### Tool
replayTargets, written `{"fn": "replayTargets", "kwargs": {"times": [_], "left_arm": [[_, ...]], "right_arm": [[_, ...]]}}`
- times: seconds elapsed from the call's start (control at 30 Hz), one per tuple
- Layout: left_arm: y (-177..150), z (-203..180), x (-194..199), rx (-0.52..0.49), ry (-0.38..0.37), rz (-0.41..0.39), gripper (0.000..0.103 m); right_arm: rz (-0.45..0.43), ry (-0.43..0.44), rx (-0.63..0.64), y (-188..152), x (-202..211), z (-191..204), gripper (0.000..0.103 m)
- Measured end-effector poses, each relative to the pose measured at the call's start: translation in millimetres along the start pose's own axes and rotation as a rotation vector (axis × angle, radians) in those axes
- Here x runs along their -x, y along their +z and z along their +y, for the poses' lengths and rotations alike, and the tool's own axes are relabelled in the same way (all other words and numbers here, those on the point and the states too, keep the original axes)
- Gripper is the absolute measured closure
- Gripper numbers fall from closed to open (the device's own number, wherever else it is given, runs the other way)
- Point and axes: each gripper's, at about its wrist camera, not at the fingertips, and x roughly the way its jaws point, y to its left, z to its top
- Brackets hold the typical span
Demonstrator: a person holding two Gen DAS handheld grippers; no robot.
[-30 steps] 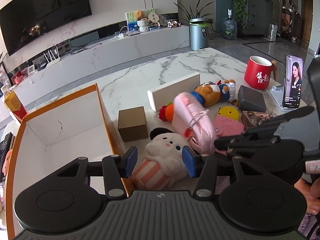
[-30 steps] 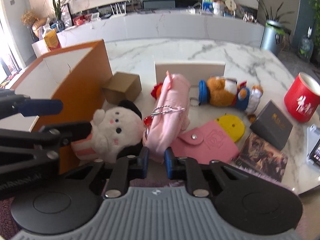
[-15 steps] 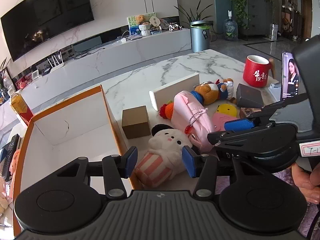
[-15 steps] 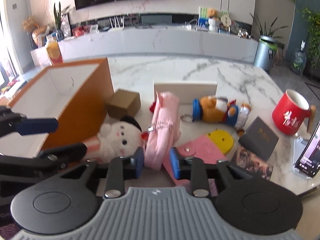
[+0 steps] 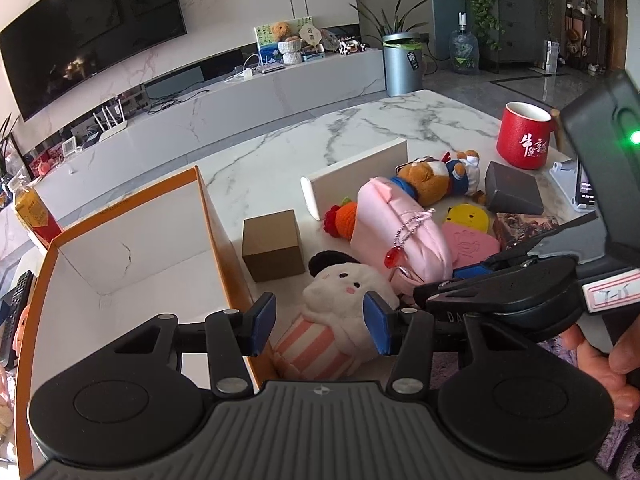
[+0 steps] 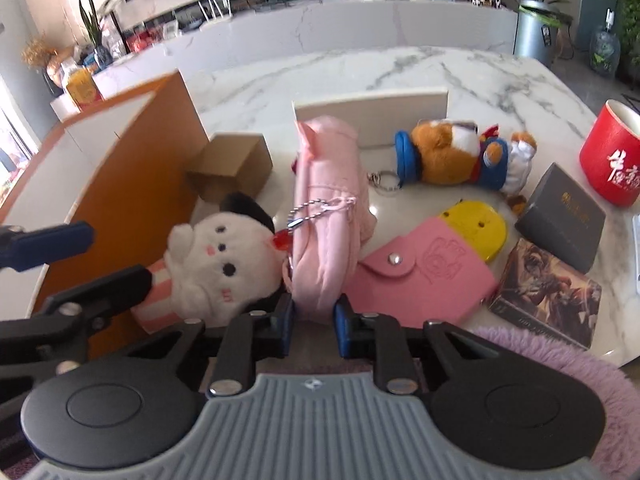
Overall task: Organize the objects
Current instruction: 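Reach the right gripper to the pink fabric pouch and grasp it, then lift the pink pouch with the right gripper while the left gripper grasps it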
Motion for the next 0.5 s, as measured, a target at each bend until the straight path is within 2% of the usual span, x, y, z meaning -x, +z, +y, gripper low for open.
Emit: {"fn": "replayTargets", "kwargs": {"times": [0.33, 0.5], "left_arm": [[2.8, -2.1, 37.5, -0.014, -0.031, -0.077, 0.047], [-3.2, -5.1, 55.6, -0.001, -0.094, -0.094, 0.044]], "right_arm": [[-0.196, 0.045, -0.009, 18.9, 67.0, 9.3, 0.086], [-0.182, 0.149, -0.103, 20.6, 91.7, 3.1, 0.085]]}}
